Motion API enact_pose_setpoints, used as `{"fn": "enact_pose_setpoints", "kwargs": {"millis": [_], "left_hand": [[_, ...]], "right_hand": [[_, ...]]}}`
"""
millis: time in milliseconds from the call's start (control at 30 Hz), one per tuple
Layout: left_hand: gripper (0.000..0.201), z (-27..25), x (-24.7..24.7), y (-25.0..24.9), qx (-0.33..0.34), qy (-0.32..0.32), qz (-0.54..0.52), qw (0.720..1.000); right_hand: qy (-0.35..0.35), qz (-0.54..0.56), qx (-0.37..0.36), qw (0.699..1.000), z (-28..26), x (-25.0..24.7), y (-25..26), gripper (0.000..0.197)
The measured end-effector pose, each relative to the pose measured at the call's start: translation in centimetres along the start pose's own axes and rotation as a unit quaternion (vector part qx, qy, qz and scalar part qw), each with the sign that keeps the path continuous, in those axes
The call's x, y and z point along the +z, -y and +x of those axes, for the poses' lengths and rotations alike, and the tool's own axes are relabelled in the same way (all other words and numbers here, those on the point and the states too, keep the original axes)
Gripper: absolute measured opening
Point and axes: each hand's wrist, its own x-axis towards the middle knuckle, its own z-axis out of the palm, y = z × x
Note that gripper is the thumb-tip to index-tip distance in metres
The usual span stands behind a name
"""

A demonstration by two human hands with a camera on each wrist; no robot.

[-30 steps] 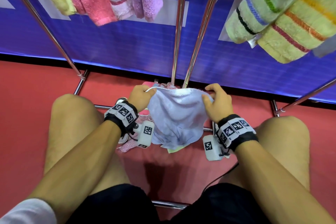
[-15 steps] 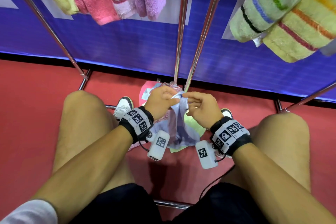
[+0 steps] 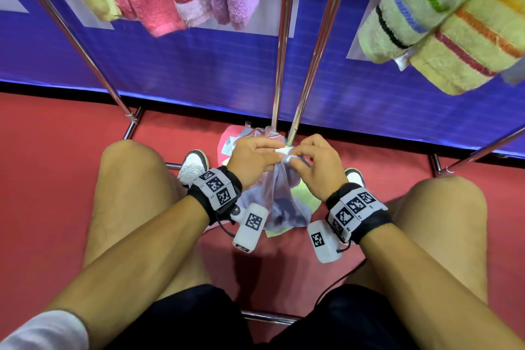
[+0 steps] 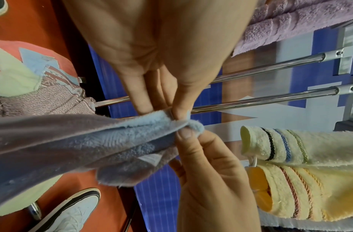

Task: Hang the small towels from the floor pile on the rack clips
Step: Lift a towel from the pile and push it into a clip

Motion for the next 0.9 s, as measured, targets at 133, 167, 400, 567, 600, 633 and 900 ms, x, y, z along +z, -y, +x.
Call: {"fn": "enact_pose_setpoints", "kwargs": {"millis": [133, 167, 400, 567, 600, 633, 900], "left_hand": [[0.017, -0.3, 0.1, -0.3, 0.014, -0.015, -0.011, 1.0], [0.016, -0.3, 0.2, -0.4, 0.013, -0.013, -0.012, 1.0], [0.022, -0.3, 0.5, 0.1, 0.038, 0.003, 0.033, 0.999], [0.021, -0.7, 0.5, 0.1, 0.06, 0.03, 0.056, 0.996], [0.021, -0.7, 0.6, 0.0, 0.064, 0.03, 0.051, 0.996], [0.021, -0.8, 0.6, 0.0, 0.068, 0.03, 0.047, 0.996], [0.02, -0.2, 0.4, 0.4, 0.079, 0.001, 0.027, 0.997]], "right_hand": [[0.028, -0.014, -0.027, 0.999, -0.2, 0.0, 0.2, 0.015], [0.038, -0.015, -0.021, 0.999, -0.2, -0.1, 0.3, 0.017], [0.034, 0.014, 0.086, 0.996, -0.2, 0.0, 0.2, 0.019], [0.018, 0.023, 0.096, 0.995, -0.2, -0.2, -0.2, 0.016], [0.015, 0.03, 0.097, 0.995, -0.2, -0.2, -0.3, 0.016], [0.014, 0.038, 0.096, 0.995, -0.2, -0.2, -0.3, 0.017], [0.005, 0.112, 0.06, 0.992, -0.4, -0.3, 1.0, 0.016]]}}
